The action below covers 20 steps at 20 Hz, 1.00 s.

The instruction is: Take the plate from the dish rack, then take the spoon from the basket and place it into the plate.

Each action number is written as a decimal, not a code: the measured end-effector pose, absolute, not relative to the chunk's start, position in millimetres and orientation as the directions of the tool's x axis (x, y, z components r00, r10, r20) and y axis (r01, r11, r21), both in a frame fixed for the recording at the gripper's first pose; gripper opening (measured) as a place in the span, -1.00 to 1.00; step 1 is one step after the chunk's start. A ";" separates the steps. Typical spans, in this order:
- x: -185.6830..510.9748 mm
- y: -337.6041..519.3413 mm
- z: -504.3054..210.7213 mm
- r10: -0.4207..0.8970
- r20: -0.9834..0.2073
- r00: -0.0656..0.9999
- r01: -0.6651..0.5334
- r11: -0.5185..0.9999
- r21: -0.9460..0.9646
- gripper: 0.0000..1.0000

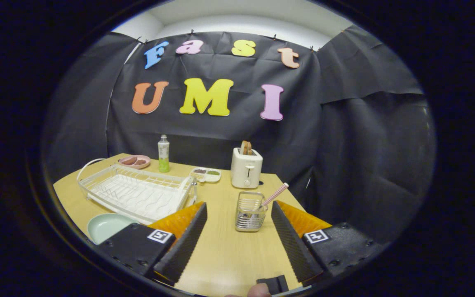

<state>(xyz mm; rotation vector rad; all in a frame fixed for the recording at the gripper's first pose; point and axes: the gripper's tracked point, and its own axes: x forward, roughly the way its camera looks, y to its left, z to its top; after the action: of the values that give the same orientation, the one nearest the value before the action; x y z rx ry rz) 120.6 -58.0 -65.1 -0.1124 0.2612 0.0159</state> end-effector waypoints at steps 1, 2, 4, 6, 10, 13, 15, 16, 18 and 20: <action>128.1 -69.4 -64.6 0.005 -0.247 0.969 -0.028 0.996 -0.089 1.00; 141.4 -78.2 -65.7 0.003 -0.235 0.972 -0.022 0.997 -0.079 1.00; 165.8 -93.5 -71.2 0.014 -0.222 0.975 -0.027 0.998 -0.056 1.00; 187.5 -104.5 -77.2 0.034 -0.233 0.972 -0.040 0.999 -0.021 1.00; 225.5 -116.4 -87.0 0.054 -0.241 0.969 -0.054 0.999 0.006 0.99; 248.9 -121.4 -99.9 0.064 -0.261 0.963 -0.064 0.998 0.009 0.87; 260.6 -123.8 -106.2 0.076 -0.278 0.958 -0.068 0.997 0.035 0.72; 265.1 -123.6 -109.2 0.085 -0.287 0.954 -0.075 0.996 0.047 0.67; 274.8 -125.4 -115.5 0.089 -0.302 0.949 -0.075 0.995 0.059 0.50; 279.6 -120.8 -116.1 0.113 -0.311 0.944 -0.087 0.992 0.095 0.28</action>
<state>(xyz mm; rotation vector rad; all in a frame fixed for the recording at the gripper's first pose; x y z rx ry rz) 279.6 -120.8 -116.1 0.0799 0.3209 0.1020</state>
